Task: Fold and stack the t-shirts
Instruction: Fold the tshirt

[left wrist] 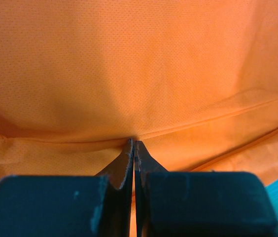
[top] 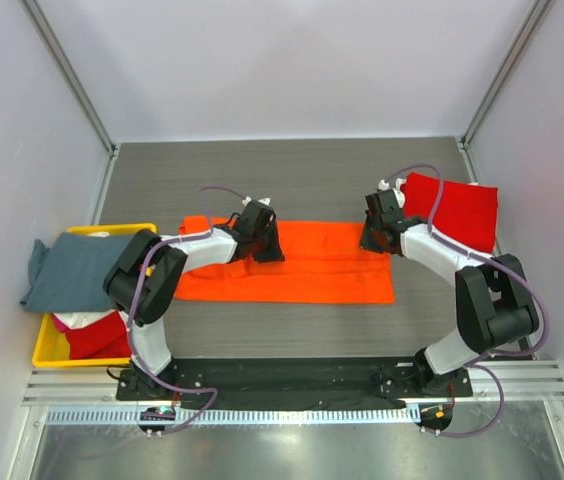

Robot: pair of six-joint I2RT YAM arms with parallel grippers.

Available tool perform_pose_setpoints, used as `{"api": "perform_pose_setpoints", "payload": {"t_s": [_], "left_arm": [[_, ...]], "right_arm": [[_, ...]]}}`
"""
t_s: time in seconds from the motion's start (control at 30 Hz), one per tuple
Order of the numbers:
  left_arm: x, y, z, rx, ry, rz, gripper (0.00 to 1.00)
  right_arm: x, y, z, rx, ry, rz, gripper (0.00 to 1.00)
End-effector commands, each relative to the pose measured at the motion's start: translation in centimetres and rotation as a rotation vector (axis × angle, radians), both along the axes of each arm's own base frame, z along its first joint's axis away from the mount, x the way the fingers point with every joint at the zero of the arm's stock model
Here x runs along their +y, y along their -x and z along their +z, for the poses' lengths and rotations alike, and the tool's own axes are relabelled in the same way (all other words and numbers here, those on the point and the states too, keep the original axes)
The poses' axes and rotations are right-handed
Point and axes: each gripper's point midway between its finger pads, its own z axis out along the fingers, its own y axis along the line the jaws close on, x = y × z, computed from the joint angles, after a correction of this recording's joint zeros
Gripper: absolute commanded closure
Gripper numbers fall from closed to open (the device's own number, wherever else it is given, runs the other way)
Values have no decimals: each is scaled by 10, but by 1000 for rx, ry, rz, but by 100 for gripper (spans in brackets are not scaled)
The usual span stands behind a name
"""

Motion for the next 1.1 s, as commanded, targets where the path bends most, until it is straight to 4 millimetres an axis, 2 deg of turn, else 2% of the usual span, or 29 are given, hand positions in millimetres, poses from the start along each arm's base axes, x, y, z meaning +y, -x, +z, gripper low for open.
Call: {"api": "perform_pose_setpoints", "payload": {"t_s": [0.0,0.03,0.1,0.13,0.2,0.23,0.27,0.3,0.33,0.4,0.43,0.47,0.5,0.57,0.6,0.63,0.67,0.7,0.73,0.77,0.8,0.83,0.87,0.9,0.93,0.97,1.0,1.07], "left_arm": [[-5,-6,38,-84,38,-18,100],[-2,-11,47,-103,46,-14,100],[2,-18,64,-120,78,-3,99],[11,-22,78,-126,112,13,98],[24,-28,91,-139,124,39,95],[44,-32,96,-143,102,85,94],[55,-34,98,-148,82,107,93],[69,-34,97,-139,52,139,92],[93,-41,100,-155,28,205,91],[119,-43,98,-141,4,269,91],[143,-48,97,-139,-3,334,91],[154,-50,95,-126,-1,372,91],[175,-53,91,-108,-8,430,91],[191,-55,86,-87,-21,477,93],[204,-57,83,-78,-37,508,94],[209,-60,83,-78,-46,523,95],[216,-62,74,-60,-75,542,97],[222,-65,71,-54,-89,543,97],[228,-74,73,-66,-114,566,99],[232,-79,59,-37,-139,570,100],[237,-81,51,-8,-160,571,100],[238,-93,58,-18,-155,574,100],[239,-94,52,16,-164,571,100],[241,-96,38,56,-177,569,100],[241,-106,43,42,-179,566,100],[243,-104,36,78,-203,567,100],[253,-113,33,84,-246,602,100],[262,-110,23,143,-289,624,100]], "right_arm": [[39,-26,31,-87,-99,69,92],[54,-29,38,-103,-120,104,91],[82,-31,42,-113,-196,171,84],[100,-30,47,-119,-238,219,81],[124,-34,52,-139,-298,273,68],[137,-37,58,-155,-325,298,64],[149,-36,59,-156,-345,327,58],[164,-36,65,-170,-385,369,56],[175,-41,64,-170,-406,383,52],[203,-39,70,-175,-465,457,49],[215,-44,67,-169,-479,478,45],[226,-44,66,-162,-484,501,45],[238,-42,61,-144,-488,528,44],[263,-45,54,-107,-517,586,43],[280,-46,64,-117,-543,628,43],[288,-46,62,-105,-549,643,42],[295,-44,42,-56,-545,652,42],[305,-49,50,-72,-557,668,42],[310,-50,45,-63,-561,672,41],[313,-51,33,-41,-558,668,41],[321,-55,37,-53,-567,676,40],[323,-56,33,-44,-569,678,40],[325,-57,22,-21,-567,672,40],[329,-59,24,-25,-574,678,40],[333,-58,23,-21,-579,685,40],[335,-57,20,-7,-589,690,40],[339,-58,16,0,-596,698,40],[346,-52,15,17,-619,728,41]]}}
